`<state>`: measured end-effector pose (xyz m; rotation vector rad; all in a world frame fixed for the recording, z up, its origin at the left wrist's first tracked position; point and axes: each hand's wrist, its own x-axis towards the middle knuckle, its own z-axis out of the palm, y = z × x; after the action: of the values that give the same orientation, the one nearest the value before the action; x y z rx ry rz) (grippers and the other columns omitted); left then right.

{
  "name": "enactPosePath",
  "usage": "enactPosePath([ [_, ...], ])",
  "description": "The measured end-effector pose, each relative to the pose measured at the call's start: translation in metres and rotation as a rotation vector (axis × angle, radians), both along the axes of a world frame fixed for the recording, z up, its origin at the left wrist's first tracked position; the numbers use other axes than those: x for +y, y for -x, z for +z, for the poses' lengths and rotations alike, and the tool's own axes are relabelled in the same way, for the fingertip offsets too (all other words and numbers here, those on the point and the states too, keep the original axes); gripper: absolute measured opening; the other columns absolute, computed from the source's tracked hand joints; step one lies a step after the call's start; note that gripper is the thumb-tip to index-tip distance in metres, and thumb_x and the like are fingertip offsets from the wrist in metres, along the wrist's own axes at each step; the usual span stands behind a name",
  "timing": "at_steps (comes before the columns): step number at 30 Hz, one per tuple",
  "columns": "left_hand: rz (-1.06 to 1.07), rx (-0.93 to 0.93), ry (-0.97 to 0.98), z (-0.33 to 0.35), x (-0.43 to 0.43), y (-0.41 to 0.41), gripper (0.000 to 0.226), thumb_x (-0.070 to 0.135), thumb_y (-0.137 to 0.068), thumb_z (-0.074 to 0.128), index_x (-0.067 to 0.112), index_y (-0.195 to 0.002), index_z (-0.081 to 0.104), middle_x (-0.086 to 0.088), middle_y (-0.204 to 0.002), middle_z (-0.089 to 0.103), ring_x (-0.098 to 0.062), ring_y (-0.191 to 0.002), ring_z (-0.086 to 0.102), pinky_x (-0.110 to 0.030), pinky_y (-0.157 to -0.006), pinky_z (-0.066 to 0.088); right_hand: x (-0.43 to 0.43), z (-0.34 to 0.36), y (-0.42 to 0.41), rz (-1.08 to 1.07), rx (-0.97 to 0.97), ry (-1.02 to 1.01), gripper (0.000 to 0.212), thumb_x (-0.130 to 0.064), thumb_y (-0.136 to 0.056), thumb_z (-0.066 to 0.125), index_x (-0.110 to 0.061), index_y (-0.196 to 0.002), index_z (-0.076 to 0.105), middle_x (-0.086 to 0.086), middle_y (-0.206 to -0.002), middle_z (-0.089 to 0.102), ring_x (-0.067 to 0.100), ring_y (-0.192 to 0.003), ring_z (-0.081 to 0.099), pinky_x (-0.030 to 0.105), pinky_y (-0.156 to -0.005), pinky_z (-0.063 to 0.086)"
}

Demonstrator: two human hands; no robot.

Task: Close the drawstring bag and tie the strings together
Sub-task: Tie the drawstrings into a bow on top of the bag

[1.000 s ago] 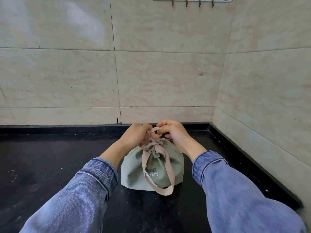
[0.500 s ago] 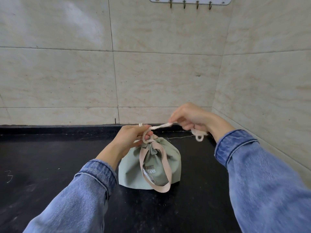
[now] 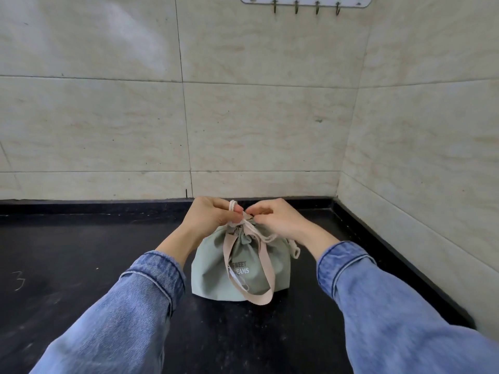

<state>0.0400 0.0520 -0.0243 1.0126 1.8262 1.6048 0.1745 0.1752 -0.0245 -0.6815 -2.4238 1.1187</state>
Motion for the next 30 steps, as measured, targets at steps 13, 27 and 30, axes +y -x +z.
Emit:
enactPosePath([
  [13, 0.329, 0.332, -0.150, -0.025, 0.008, -0.019, 0.005, 0.013, -0.069, 0.074, 0.017, -0.071, 0.071, 0.004, -0.067, 0.071, -0.008, -0.062, 0.062, -0.024, -0.061, 0.047, -0.013, -0.010, 0.008, -0.030, 0.081, 0.197, 0.032, -0.014, -0.081, 0.062, 0.017, -0.087, 0.064, 0.024, -0.070, 0.052, 0.018, -0.072, 0.046, 0.031, -0.069, 0.035],
  [27, 0.187, -0.038, -0.191, -0.026, 0.001, -0.007, 0.017, 0.028, -0.073, 0.081, 0.013, -0.066, 0.076, -0.004, -0.065, 0.075, -0.012, -0.062, 0.068, -0.023, -0.057, 0.053, -0.014, -0.018, 0.014, -0.139, 0.265, 0.300, 0.018, -0.022, -0.082, 0.064, -0.005, -0.083, 0.070, 0.004, -0.079, 0.070, 0.014, -0.074, 0.062, 0.023, -0.066, 0.050],
  [30, 0.125, -0.179, -0.203, -0.027, -0.002, -0.008, 0.015, 0.026, -0.077, 0.077, 0.012, -0.070, 0.077, 0.001, -0.061, 0.071, -0.006, -0.058, 0.064, -0.020, -0.055, 0.050, -0.007, -0.019, 0.014, -0.252, 0.126, -0.786, 0.015, -0.018, -0.086, 0.053, -0.010, -0.076, 0.060, 0.004, -0.076, 0.063, 0.021, -0.071, 0.053, 0.036, -0.068, 0.042],
])
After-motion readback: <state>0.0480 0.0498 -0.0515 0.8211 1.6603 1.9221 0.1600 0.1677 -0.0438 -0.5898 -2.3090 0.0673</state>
